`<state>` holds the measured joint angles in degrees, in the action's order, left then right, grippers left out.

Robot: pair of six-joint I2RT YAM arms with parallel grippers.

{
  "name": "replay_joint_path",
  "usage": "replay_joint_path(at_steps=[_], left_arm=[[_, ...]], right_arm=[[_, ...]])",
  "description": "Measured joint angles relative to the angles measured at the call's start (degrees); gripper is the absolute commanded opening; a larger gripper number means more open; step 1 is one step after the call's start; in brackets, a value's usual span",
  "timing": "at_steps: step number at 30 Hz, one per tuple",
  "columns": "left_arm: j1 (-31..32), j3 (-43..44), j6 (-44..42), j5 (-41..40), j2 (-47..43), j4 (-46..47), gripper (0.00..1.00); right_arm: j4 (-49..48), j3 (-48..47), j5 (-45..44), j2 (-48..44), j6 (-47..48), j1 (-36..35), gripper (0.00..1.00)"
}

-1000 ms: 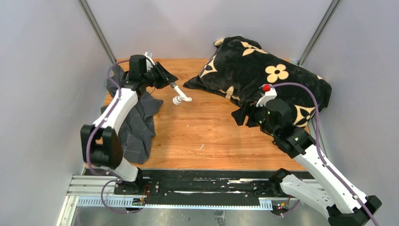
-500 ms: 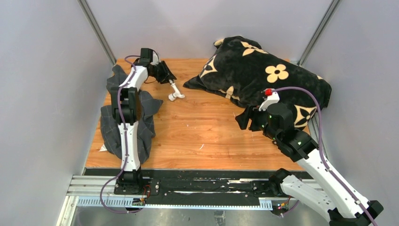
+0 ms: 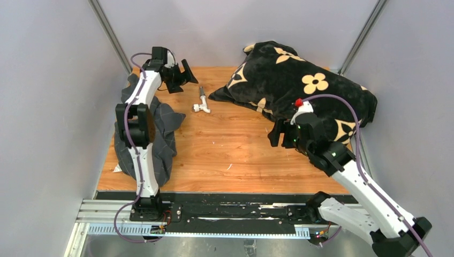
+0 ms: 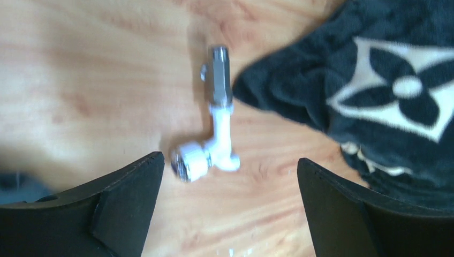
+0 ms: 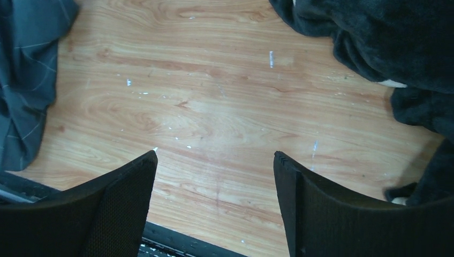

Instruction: Install the water faucets

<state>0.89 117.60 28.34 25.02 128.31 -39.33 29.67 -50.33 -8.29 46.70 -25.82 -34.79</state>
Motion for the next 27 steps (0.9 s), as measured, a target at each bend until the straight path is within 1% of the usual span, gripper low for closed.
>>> replay_joint_path(at_steps=[3, 4, 6, 10, 13, 15, 19, 22, 25, 27], left_arm=[[0.96, -10.21, -2.12, -3.34, -8.13, 0.9, 0.98], [2.1, -12.44, -2.45, -3.93, -13.14, 1.14, 0.98], [4.87, -20.52, -3.23, -5.4, -21.51, 3.74, 0.98], [13.92, -33.83, -5.01, -9.14, -35.43, 6.82, 0.98], [21.16, -43.17, -7.41, -12.87, -43.78, 8.09, 0.98], [24.06, -49.92, -8.7, -15.15, -49.66, 7.93, 0.98], [24.28, -61.24, -9.44, -18.91, -61.66, 6.14, 0.98], [24.2, -67.25, -9.44, -21.27, -71.87, 4.98, 0.98], [24.22, -71.38, -8.9, -24.26, -81.53, 4.83, 0.98], [24.2, -73.09, -8.13, -26.73, -86.36, 4.87, 0.98]], right_arm=[[2.51, -4.52, -2.25, 5.44, 0.11, 0.02, 0.8], [3.45, -6.29, -2.86, 7.1, 0.13, 0.02, 0.8], [5.35, -10.86, -4.9, 10.93, 0.24, 0.02, 0.8], [7.89, -17.64, -10.08, 17.35, 0.68, 0.02, 0.8], [10.36, -19.69, -15.17, 21.05, 0.87, 0.04, 0.8], [11.93, -19.93, -17.92, 22.86, 1.16, 0.02, 0.8], [13.75, -19.93, -20.9, 24.39, 1.66, 0.02, 0.8], [13.84, -19.89, -21.88, 24.35, 1.99, 0.02, 0.8], [13.44, -19.65, -22.25, 24.35, 2.16, 0.02, 0.77], [13.49, -19.54, -22.58, 24.37, 2.05, 0.02, 0.78]])
